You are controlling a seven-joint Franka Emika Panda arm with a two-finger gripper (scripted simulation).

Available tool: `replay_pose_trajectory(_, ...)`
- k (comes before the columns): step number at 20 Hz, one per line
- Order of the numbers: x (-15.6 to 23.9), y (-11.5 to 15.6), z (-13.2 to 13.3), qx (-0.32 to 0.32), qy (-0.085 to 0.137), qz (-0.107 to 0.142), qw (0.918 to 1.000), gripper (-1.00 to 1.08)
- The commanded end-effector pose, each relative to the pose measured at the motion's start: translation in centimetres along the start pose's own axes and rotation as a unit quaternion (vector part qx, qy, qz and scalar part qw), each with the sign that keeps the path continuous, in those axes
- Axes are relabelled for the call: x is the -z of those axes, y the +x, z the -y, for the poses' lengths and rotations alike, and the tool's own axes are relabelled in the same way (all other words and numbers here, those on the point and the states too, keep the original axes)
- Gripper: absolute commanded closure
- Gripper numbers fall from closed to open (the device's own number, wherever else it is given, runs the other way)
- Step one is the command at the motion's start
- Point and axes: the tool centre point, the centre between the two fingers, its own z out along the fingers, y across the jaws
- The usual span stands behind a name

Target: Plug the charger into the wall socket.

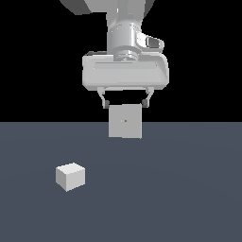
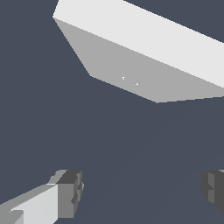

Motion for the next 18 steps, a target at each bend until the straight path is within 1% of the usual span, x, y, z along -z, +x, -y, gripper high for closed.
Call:
replay_pose_trajectory(1, 0.0, 0.0, 0.0, 0.000, 0.000, 0.000, 1.0000, -0.92)
replay_pose_trajectory(6, -0.2, -0.1, 0.4, 0.012, 0.000, -0.002, 0.9999, -0.92)
replay_pose_trajectory(12, -1.1, -0.8, 1.8, 0.057, 0.002, -0.008, 0.9983, -0.92)
replay_pose_trajectory(15, -1.7, -1.3, 2.8, 0.093, 0.003, -0.012, 0.9956, -0.92)
replay_pose_trajectory(18, -2.6, -2.1, 4.0, 0.135, 0.004, -0.018, 0.9906, -0.92)
